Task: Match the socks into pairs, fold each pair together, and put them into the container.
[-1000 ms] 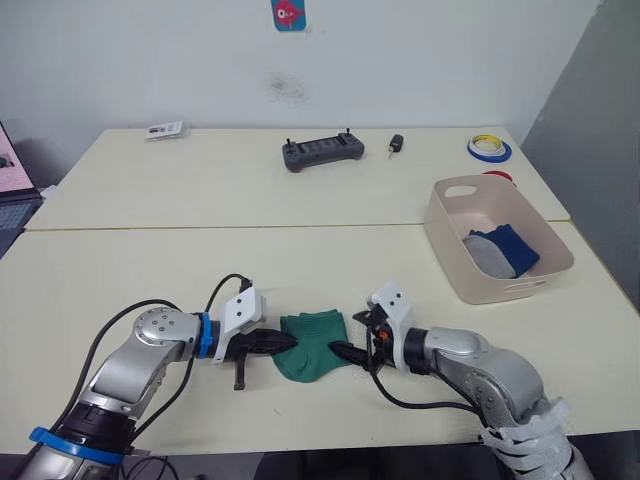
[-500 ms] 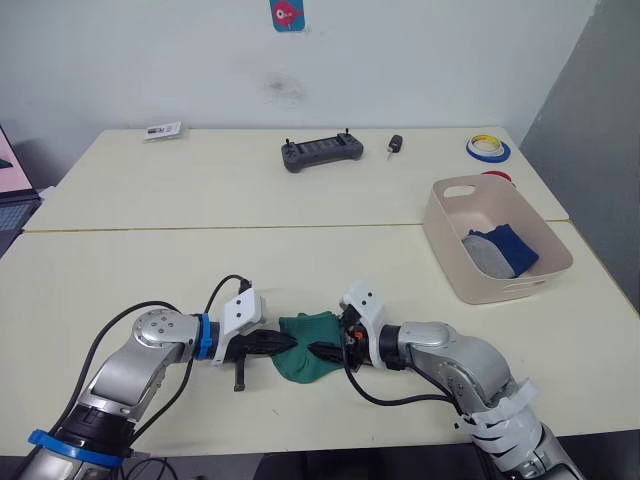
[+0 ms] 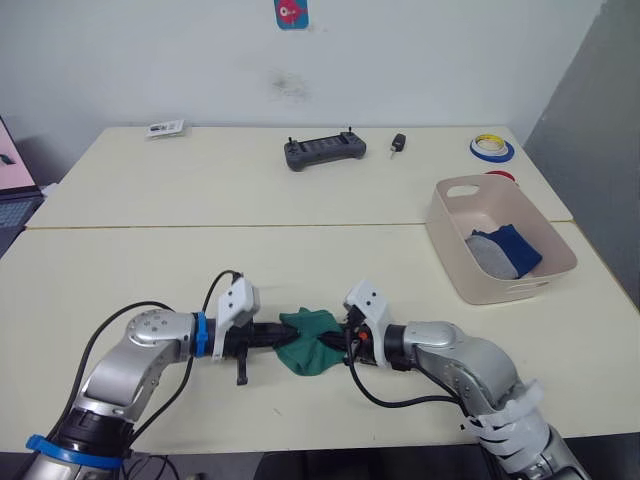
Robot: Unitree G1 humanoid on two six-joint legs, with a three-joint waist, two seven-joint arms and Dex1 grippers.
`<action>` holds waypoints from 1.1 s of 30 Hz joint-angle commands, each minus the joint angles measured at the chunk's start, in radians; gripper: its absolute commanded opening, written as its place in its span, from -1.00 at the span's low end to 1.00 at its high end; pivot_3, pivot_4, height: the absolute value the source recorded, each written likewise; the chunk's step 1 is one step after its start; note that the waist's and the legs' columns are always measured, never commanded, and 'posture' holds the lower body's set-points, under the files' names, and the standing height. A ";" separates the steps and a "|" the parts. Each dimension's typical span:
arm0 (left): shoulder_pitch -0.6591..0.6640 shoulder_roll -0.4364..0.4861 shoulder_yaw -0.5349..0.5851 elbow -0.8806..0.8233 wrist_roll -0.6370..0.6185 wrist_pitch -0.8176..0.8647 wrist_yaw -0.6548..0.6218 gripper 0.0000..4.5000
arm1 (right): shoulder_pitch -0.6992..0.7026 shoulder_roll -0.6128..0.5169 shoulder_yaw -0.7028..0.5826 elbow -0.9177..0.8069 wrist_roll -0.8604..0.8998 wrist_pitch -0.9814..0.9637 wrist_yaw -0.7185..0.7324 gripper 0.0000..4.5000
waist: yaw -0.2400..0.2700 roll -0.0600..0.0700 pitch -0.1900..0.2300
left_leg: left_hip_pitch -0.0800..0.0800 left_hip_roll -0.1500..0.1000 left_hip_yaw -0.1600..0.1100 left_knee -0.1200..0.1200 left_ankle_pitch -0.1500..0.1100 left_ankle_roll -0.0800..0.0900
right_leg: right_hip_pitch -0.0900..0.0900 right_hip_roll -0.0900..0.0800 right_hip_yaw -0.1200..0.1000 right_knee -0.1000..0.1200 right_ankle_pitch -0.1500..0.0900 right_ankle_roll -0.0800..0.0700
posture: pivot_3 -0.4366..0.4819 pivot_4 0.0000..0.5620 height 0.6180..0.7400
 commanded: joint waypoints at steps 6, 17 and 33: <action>-0.115 0.073 0.058 -0.161 -0.186 0.141 -0.073 0.19 | 0.068 -0.124 -0.208 -0.289 0.022 -0.034 -0.036 -0.92 | -0.003 0.000 0.000 | 0.001 -0.001 0.001 -0.001 0.000 0.000 | 0.000 0.000 0.001 0.000 0.000 0.000 | -0.05 -0.47 1.00; -0.394 -0.087 -0.071 -0.117 -0.138 0.217 0.069 1.00 | 0.150 -0.425 -0.726 -0.347 -0.026 -0.089 -0.014 -0.92 | 0.005 -0.001 0.002 | 0.000 -0.005 0.002 0.001 0.000 0.000 | 0.002 0.000 0.002 -0.001 0.000 0.000 | -0.05 -0.47 1.00; -0.515 -0.237 -0.180 -0.121 -0.117 0.265 0.129 1.00 | -0.086 -0.824 -0.348 0.634 -0.752 -1.239 -0.147 -0.92 | -0.007 0.000 0.003 | 0.004 -0.006 0.013 0.000 0.003 -0.004 | 0.000 0.003 0.015 0.000 0.000 0.000 | -0.05 -0.47 1.00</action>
